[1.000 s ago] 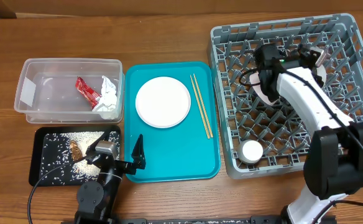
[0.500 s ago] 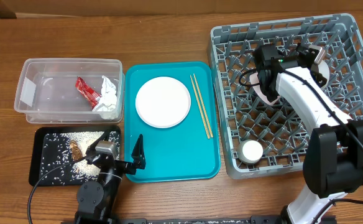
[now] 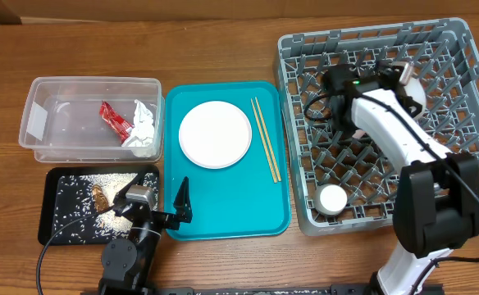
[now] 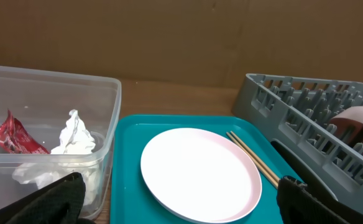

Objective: Sort waste into correct bins and load items into the dishwasher
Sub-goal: 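Carry the white bowl into the dish rack beside the pink bowl, then reach right gripper to the white plate edge and grasp it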

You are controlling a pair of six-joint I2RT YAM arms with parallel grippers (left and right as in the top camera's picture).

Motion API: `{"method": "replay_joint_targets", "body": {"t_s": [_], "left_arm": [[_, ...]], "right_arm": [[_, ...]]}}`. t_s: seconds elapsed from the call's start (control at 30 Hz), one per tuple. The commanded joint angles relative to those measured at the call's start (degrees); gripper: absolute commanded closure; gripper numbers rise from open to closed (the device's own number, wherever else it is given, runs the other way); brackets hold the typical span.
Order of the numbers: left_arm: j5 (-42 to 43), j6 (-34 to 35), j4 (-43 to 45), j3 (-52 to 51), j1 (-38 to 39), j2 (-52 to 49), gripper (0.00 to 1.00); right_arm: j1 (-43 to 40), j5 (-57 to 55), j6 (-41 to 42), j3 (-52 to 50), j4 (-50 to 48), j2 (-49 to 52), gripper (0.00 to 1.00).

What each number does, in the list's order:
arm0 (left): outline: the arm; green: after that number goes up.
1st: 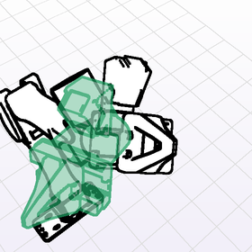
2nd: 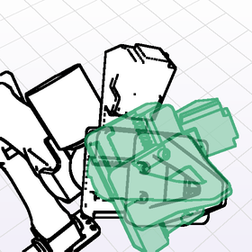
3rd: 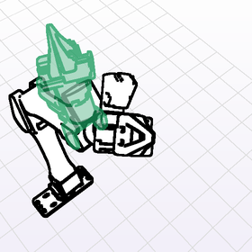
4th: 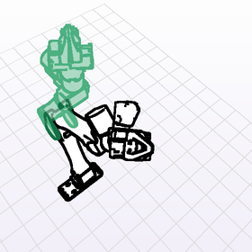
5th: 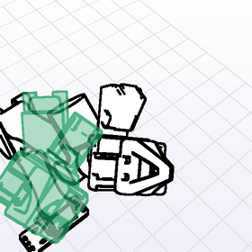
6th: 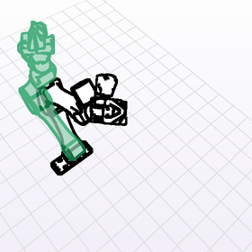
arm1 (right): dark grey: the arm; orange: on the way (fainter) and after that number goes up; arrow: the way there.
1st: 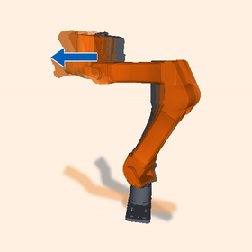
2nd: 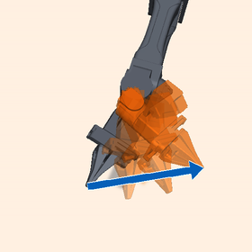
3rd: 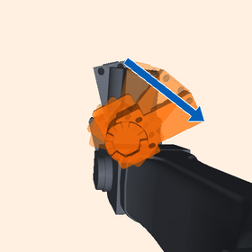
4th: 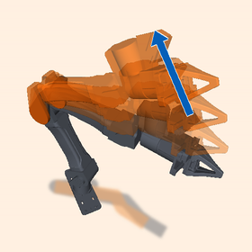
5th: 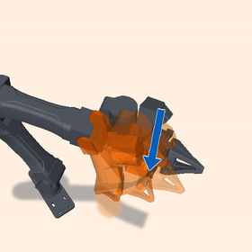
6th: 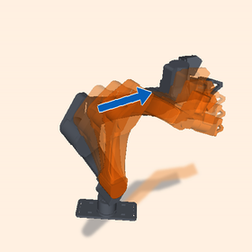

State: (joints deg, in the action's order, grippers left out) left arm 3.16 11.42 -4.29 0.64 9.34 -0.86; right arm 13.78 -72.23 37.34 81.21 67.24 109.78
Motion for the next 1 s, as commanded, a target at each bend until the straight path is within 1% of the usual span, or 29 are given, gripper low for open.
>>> {"method": "replay_joint_targets", "body": {"t_s": [0.0, 0.03, 0.2, 0.37, 0.43, 0.53, 0.57, 0.73, 0.77, 0.8, 0.83, 0.87, 0.97], "left_arm": [[-0.61, -1.14, 0.07, -0.37, -0.33, 0.57, 0.0], [-0.61, -1.14, 0.07, -0.37, -0.33, 0.57, 0.0], [-0.59, -1.14, 0.07, -0.37, -0.33, 0.57, 0.0], [-0.61, -1.14, 0.07, -0.37, -0.33, 0.57, 0.0], [-0.59, -1.14, 0.07, -0.37, -0.33, 0.57, 0.0], [-0.61, -1.14, 0.07, -0.37, -0.33, 0.57, 0.0], [-0.61, -1.14, 0.07, -0.37, -0.33, 0.57, 0.0], [-0.61, -1.14, 0.07, -0.37, -0.33, 0.57, 0.0], [-0.61, -1.14, 0.07, -0.37, -0.33, 0.57, 0.0], [-0.61, -1.14, 0.07, -0.37, -0.33, 0.57, 0.0], [-0.61, -1.14, 0.07, -0.37, -0.33, 0.57, 0.0], [-0.59, -1.14, 0.07, -0.37, -0.33, 0.57, 0.0], [-0.61, -1.14, 0.07, -0.37, -0.33, 0.57, 0.0]], "right_arm": [[2.27, 5.05, 0.07, -0.35, 2.01, 1.95, 0.83], [2.4, 5.14, 1.27, -0.35, 2.99, 1.86, 0.8], [2.67, 9.62, 7.74, 1.16, 7.96, 0.87, 0.78], [2.78, 13.31, 7.67, 4.24, 9.73, -1.51, 0.69], [3.17, 16.17, 7.65, 7.65, 11.61, -3.58, 0.62], [4.33, 20.41, 7.41, 12.7, 14.64, -5.95, 0.55], [4.94, 22.6, 6.19, 14.69, 15.5, -6.84, 0.52], [8.76, 35.76, -5.75, 20.5, 14.34, -10.01, 0.5], [9.81, 39.87, -9.2, 20.87, 13.4, -10.56, 0.5], [10.51, 43.43, -10.8, 20.87, 12.68, -10.84, 0.5], [11.13, 47.15, -11.32, 20.87, 12.17, -10.86, 0.5], [12.07, 56.28, -13.38, 20.68, 10.71, -10.73, 0.51], [13.4, 68.67, -16.22, 18.88, 5.46, -10.71, 0.52]]}}
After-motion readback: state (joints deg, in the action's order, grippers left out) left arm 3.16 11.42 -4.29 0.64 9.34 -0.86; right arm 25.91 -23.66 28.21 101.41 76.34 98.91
